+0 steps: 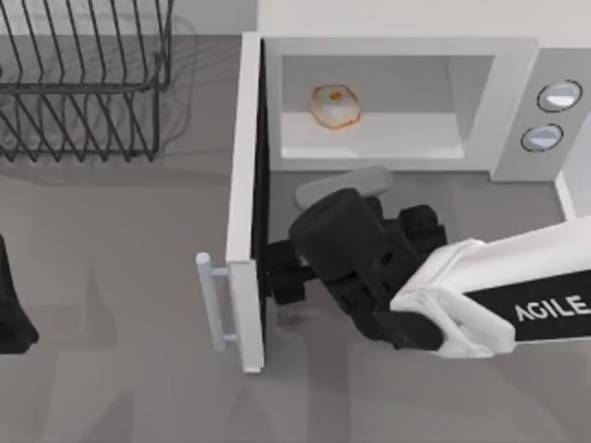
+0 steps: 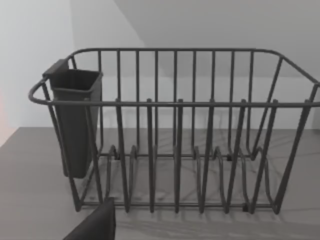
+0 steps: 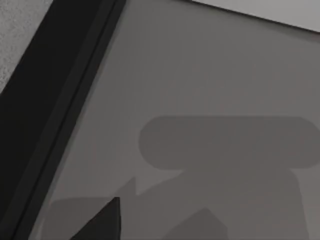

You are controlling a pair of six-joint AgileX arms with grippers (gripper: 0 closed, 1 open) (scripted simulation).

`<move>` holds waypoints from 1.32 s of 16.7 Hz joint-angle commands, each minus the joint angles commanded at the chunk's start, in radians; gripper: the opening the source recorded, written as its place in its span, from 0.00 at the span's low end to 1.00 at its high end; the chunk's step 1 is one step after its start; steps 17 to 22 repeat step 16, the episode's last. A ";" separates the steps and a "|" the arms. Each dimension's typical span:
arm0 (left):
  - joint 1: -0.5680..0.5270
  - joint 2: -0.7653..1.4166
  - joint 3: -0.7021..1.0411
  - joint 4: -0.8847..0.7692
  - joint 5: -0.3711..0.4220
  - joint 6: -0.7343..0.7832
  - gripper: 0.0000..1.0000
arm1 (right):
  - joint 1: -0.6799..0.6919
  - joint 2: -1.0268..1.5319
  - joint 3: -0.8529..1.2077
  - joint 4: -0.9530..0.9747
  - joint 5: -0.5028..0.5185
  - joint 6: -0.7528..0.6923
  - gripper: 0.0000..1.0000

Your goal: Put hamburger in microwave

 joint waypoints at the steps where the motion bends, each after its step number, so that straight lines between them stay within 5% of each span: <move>1: 0.000 0.000 0.000 0.000 0.000 0.000 1.00 | 0.000 -0.005 0.002 -0.030 -0.002 -0.001 1.00; 22: 0.000 0.000 0.000 0.000 0.000 0.000 1.00 | -0.046 -0.186 0.061 -0.172 -0.024 -0.055 1.00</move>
